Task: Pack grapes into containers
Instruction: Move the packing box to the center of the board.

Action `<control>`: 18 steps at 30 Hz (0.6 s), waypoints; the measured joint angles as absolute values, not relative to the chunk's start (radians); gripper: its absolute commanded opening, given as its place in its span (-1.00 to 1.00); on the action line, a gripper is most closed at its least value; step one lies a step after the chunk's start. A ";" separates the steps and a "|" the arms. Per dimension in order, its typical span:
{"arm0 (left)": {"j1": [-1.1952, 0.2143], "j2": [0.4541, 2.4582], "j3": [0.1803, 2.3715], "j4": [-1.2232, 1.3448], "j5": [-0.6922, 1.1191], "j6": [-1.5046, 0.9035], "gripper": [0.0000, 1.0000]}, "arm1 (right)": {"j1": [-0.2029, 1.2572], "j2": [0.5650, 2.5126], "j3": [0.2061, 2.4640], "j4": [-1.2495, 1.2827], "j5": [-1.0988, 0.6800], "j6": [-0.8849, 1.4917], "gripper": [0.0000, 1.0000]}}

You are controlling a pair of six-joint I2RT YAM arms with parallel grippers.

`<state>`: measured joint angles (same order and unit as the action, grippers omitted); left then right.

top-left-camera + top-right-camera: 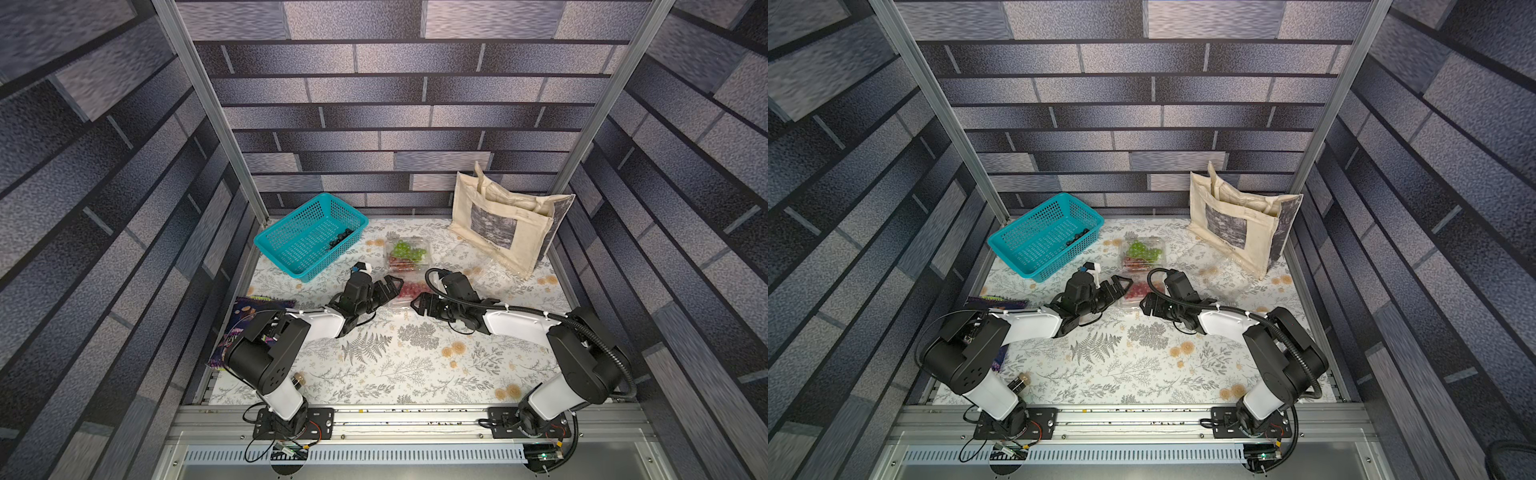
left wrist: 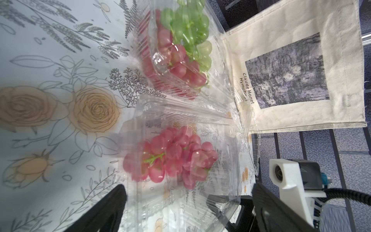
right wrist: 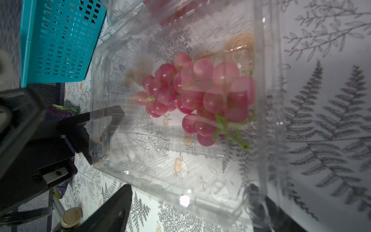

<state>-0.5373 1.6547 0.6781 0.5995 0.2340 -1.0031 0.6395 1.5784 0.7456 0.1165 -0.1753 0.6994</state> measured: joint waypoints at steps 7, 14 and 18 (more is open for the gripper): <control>-0.529 1.713 0.729 0.605 0.243 -1.003 1.00 | 0.640 1.591 0.752 0.117 -0.160 0.707 0.81; -0.511 1.730 0.760 0.605 0.258 -1.003 1.00 | 0.640 1.609 0.774 0.116 -0.153 0.714 0.80; -0.497 1.732 0.764 0.606 0.262 -1.003 1.00 | 0.640 1.632 0.796 0.116 -0.153 0.718 0.80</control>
